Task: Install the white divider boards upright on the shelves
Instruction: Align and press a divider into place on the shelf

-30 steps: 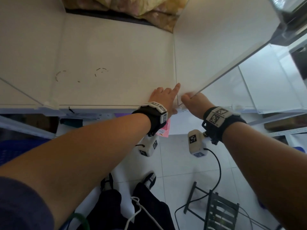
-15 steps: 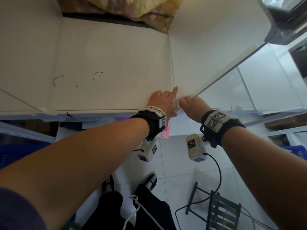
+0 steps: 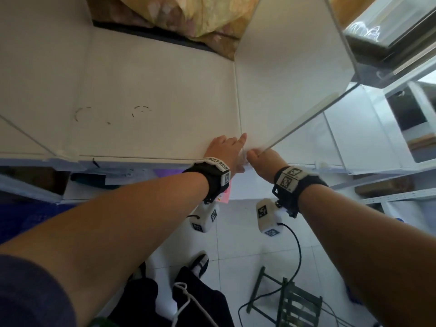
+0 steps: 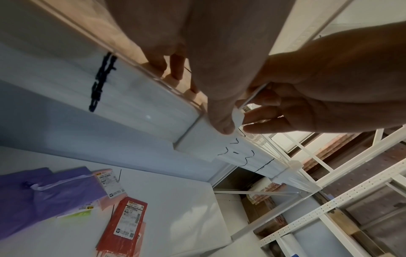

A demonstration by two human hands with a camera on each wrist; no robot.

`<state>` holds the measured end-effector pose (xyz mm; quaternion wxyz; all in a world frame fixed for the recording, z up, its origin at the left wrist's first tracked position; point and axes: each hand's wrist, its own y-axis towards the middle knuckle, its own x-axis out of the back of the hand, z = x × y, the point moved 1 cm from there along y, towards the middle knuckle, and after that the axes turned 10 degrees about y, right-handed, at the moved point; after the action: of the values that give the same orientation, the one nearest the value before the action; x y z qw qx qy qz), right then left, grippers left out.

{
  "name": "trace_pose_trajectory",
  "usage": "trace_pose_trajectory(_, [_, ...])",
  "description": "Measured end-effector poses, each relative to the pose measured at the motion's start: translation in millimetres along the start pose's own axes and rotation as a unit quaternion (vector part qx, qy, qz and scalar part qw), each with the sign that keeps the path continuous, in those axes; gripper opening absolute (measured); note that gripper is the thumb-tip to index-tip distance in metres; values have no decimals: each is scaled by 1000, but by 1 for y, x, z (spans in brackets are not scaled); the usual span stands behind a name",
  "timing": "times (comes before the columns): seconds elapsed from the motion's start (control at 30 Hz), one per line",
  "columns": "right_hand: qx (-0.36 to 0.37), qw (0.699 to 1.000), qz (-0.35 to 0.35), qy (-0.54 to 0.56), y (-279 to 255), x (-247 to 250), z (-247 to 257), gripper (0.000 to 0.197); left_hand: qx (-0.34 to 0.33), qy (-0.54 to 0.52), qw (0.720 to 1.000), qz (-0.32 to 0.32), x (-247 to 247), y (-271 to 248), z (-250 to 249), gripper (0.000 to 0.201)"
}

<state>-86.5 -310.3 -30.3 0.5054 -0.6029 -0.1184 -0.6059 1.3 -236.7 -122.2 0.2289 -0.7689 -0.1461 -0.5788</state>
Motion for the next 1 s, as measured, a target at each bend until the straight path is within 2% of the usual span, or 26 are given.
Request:
trace_pose_trajectory(0.07, [-30, 999, 5, 44, -1, 7, 1, 32, 1, -2, 1000, -2, -1, 2, 0, 101])
trace_pose_trajectory(0.13, [-21, 1000, 19, 4, 0, 12, 5, 18, -1, -10, 1000, -1, 0, 2, 1, 102])
trace_pose_trajectory(0.2, [8, 999, 18, -49, 2, 16, 7, 27, 1, -15, 1000, -8, 1, 0, 0, 102])
trace_pose_trajectory(0.27, [31, 998, -17, -55, 3, 15, 5, 21, 0, -12, 1000, -17, 1, -2, -1, 101])
trace_pose_trajectory(0.33, [66, 992, -13, -109, 4, 8, 4, 16, 0, -9, 1000, -21, -2, -1, 0, 101])
trace_pose_trajectory(0.43, [55, 983, 11, -176, 4, -2, 1, 20, 2, -5, 1000, -22, -2, -1, 0, 98])
trace_pose_trajectory(0.47, [97, 976, -15, -196, 6, -6, -2, 22, 0, -4, 1000, -21, -3, -1, -1, 96])
trace_pose_trajectory(0.53, [114, 974, -27, -194, 9, -13, -3, 28, -2, 0, 1000, -28, -5, 1, -1, 94])
trace_pose_trajectory(0.63, [87, 989, -43, -108, 10, -17, -1, 38, 3, -5, 1000, -29, -8, 0, -2, 93])
trace_pose_trajectory(0.77, [38, 996, -80, -1, 10, -19, -6, 41, 5, -9, 999, -33, -6, 0, -3, 92])
trace_pose_trajectory(0.9, [28, 998, -60, -20, 9, -17, -6, 34, 5, -9, 1000, -22, -2, -1, -2, 94])
trace_pose_trajectory(1.0, [-15, 991, -61, 114, 5, -12, -5, 34, 3, -14, 1000, -7, 1, 1, 0, 96])
